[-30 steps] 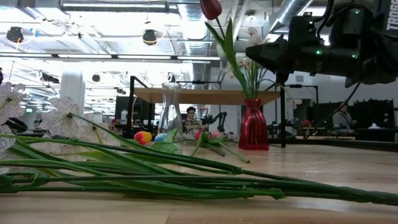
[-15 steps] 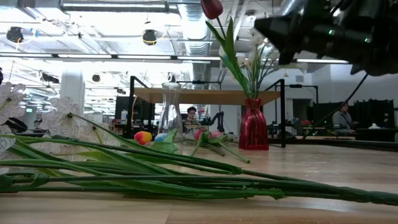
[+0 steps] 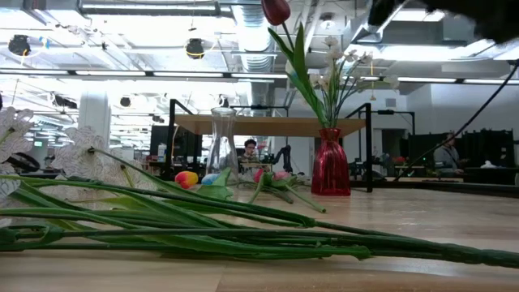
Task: Pick and place flowers into a vace then onto a shelf
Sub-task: Put the bottom white flower into the transparent vase
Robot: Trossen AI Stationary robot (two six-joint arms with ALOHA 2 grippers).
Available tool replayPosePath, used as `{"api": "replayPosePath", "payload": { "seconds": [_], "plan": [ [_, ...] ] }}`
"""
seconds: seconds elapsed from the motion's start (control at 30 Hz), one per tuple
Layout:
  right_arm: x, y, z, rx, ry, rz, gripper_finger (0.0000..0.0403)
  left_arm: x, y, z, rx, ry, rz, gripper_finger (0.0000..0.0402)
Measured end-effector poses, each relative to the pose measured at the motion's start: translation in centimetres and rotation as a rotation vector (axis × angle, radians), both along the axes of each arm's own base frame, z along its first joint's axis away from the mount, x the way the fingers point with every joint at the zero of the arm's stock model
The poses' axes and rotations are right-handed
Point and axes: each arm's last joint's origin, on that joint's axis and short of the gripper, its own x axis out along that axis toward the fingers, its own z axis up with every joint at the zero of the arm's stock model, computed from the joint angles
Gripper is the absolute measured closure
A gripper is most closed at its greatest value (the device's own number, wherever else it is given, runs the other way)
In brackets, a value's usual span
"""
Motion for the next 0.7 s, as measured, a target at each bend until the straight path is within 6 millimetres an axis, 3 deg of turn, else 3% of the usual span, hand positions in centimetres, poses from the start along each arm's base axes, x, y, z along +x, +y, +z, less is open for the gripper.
{"api": "replayPosePath", "payload": {
  "seconds": [0.17,0.4,0.53,0.7],
  "plan": [
    [0.7,1.2,4.3,-0.047,0.218,-0.030,0.0340,-0.1,-1.2,-0.2,0.036,0.013,-0.005,0.0156],
    [-1.2,3.6,10.5,-0.143,0.308,0.079,0.0340,-0.8,-2.6,-0.1,0.063,-0.003,-0.018,0.0156],
    [-2.1,5.4,12.5,-0.125,0.401,0.143,0.0340,-1.0,-3.0,-0.2,0.068,0.003,-0.039,0.0156],
    [-1.8,8.5,13.0,-0.103,0.535,0.086,0.0340,-1.2,-3.2,-0.4,0.075,0.022,-0.063,0.0156]
  ]
}}
